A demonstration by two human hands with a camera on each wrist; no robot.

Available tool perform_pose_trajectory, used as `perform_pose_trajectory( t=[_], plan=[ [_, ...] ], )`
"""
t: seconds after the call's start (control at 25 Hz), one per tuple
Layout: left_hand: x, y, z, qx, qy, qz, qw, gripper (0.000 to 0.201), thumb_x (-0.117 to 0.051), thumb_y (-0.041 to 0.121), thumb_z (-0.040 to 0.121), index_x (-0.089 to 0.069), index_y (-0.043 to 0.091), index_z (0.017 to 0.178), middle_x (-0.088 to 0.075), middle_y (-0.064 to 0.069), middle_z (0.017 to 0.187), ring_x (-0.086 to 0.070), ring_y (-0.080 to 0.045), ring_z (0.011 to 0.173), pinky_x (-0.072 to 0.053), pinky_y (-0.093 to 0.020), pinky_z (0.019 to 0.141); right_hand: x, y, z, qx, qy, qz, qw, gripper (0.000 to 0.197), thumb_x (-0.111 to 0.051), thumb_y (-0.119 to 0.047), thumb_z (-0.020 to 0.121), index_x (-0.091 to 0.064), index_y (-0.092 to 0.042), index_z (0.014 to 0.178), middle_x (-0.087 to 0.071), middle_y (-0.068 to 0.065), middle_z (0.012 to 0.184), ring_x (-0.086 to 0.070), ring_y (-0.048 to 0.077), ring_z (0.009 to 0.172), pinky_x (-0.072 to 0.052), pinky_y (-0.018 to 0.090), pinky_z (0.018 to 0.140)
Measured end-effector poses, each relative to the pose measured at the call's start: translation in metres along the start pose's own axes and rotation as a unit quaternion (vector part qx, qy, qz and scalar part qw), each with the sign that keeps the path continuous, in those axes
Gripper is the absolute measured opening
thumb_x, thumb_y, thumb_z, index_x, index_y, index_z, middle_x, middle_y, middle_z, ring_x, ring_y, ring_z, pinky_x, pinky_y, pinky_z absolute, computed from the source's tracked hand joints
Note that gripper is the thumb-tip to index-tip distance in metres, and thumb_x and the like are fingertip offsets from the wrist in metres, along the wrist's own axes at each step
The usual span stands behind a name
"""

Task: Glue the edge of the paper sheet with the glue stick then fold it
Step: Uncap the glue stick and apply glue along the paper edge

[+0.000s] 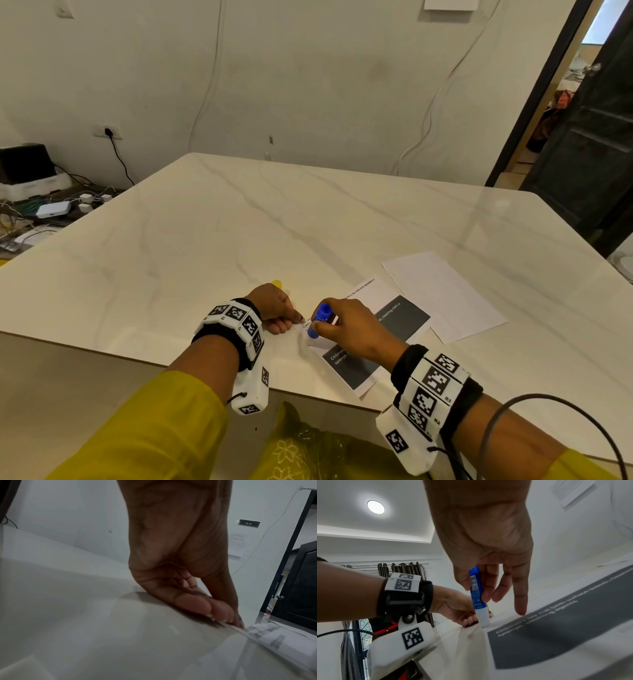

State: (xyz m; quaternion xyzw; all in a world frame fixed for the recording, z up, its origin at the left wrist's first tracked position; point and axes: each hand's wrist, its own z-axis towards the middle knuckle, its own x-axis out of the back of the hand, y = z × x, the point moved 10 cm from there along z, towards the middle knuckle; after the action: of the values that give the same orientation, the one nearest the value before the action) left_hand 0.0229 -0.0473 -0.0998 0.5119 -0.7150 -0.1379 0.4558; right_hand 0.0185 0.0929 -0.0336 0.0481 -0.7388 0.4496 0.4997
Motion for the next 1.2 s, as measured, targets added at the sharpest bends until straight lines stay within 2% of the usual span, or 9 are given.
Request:
perform_pose_trajectory(
  t=[0.16, 0.32, 0.52, 0.72, 0.84, 0.92, 1.0, 1.12, 1.2],
  plan=[
    [-0.001, 0.001, 0.001, 0.002, -0.005, 0.005, 1.000, 0.021, -0.073, 0.016, 0.076, -0.055, 0.008, 0.068, -0.061, -0.008, 0.061, -0.055, -0.012, 0.043, -0.050, -0.019, 0.045, 0.006, 0.007, -0.007, -0.013, 0.008, 0.008, 1.000, 0.036, -0.056, -0.032, 0.087, -0.054, -0.011, 0.116, -0.061, 0.013, 0.112, -0.048, 0.016, 0.085, -0.040, 0.026, 0.077],
    [-0.002, 0.000, 0.001, -0.001, -0.010, -0.001, 1.000, 0.022, -0.074, 0.016, 0.075, -0.055, 0.008, 0.066, -0.061, -0.008, 0.059, -0.055, -0.010, 0.037, -0.050, -0.018, 0.042, 0.005, 0.014, -0.017, -0.024, 0.000, 0.003, 1.000, 0.039, -0.055, -0.033, 0.087, -0.052, -0.012, 0.120, -0.060, 0.012, 0.114, -0.050, 0.016, 0.088, -0.042, 0.026, 0.080],
    [-0.003, -0.002, 0.002, -0.004, -0.013, -0.027, 1.000, 0.024, -0.076, 0.013, 0.073, -0.054, 0.007, 0.064, -0.061, -0.004, 0.046, -0.054, -0.011, 0.036, -0.047, -0.018, 0.038, 0.007, 0.022, -0.033, -0.040, -0.017, 0.000, 0.999, 0.037, -0.056, -0.036, 0.085, -0.054, -0.015, 0.115, -0.060, 0.008, 0.104, -0.052, 0.018, 0.088, -0.047, 0.032, 0.087],
    [-0.003, -0.003, 0.002, -0.006, -0.013, -0.045, 0.999, 0.026, -0.076, 0.011, 0.073, -0.052, 0.007, 0.063, -0.060, -0.009, 0.053, -0.053, -0.012, 0.036, -0.045, -0.018, 0.037, 0.014, 0.023, -0.052, -0.041, -0.021, 0.004, 0.999, 0.031, -0.056, -0.034, 0.086, -0.056, -0.015, 0.110, -0.055, 0.001, 0.091, -0.053, 0.016, 0.085, -0.047, 0.031, 0.084],
    [-0.003, -0.003, 0.002, -0.006, -0.012, -0.045, 0.999, 0.026, -0.076, 0.011, 0.073, -0.052, 0.007, 0.063, -0.060, -0.009, 0.054, -0.053, -0.012, 0.036, -0.046, -0.018, 0.038, 0.015, 0.020, -0.063, -0.038, -0.032, 0.013, 0.999, 0.025, -0.056, -0.031, 0.086, -0.057, -0.015, 0.105, -0.055, -0.001, 0.084, -0.054, 0.014, 0.080, -0.046, 0.025, 0.079],
    [-0.003, -0.002, 0.002, -0.006, -0.009, -0.042, 0.999, 0.027, -0.076, 0.011, 0.072, -0.052, 0.008, 0.063, -0.060, -0.008, 0.052, -0.053, -0.012, 0.036, -0.046, -0.018, 0.038, 0.016, 0.019, -0.068, -0.036, -0.036, 0.013, 0.999, 0.011, -0.055, -0.030, 0.087, -0.054, -0.021, 0.094, -0.052, -0.009, 0.073, -0.051, 0.006, 0.071, -0.042, 0.015, 0.071],
    [-0.002, -0.002, 0.001, -0.007, -0.008, -0.041, 0.999, 0.027, -0.076, 0.011, 0.073, -0.052, 0.008, 0.062, -0.060, -0.007, 0.051, -0.053, -0.011, 0.036, -0.046, -0.018, 0.038, 0.018, 0.022, -0.073, -0.045, -0.036, 0.018, 0.998, 0.006, -0.055, -0.030, 0.087, -0.052, -0.025, 0.089, -0.051, -0.012, 0.073, -0.052, 0.005, 0.071, -0.040, 0.013, 0.068],
    [-0.004, -0.001, -0.001, -0.009, -0.010, -0.058, 0.998, 0.027, -0.075, 0.007, 0.074, -0.052, 0.006, 0.060, -0.058, -0.006, 0.045, -0.051, -0.012, 0.033, -0.043, -0.017, 0.035, 0.018, 0.034, -0.078, -0.062, -0.031, -0.001, 0.998, 0.029, -0.056, -0.034, 0.086, -0.057, -0.018, 0.111, -0.054, -0.003, 0.088, -0.053, 0.012, 0.082, -0.041, 0.020, 0.076],
    [-0.003, -0.001, -0.001, -0.009, -0.008, -0.060, 0.998, 0.027, -0.075, 0.006, 0.073, -0.052, 0.006, 0.059, -0.058, -0.006, 0.044, -0.051, -0.012, 0.033, -0.042, -0.017, 0.035, 0.019, 0.037, -0.082, -0.061, -0.021, -0.002, 0.998, 0.034, -0.057, -0.034, 0.085, -0.057, -0.016, 0.114, -0.055, -0.001, 0.090, -0.053, 0.012, 0.081, -0.041, 0.020, 0.076]
  ],
)
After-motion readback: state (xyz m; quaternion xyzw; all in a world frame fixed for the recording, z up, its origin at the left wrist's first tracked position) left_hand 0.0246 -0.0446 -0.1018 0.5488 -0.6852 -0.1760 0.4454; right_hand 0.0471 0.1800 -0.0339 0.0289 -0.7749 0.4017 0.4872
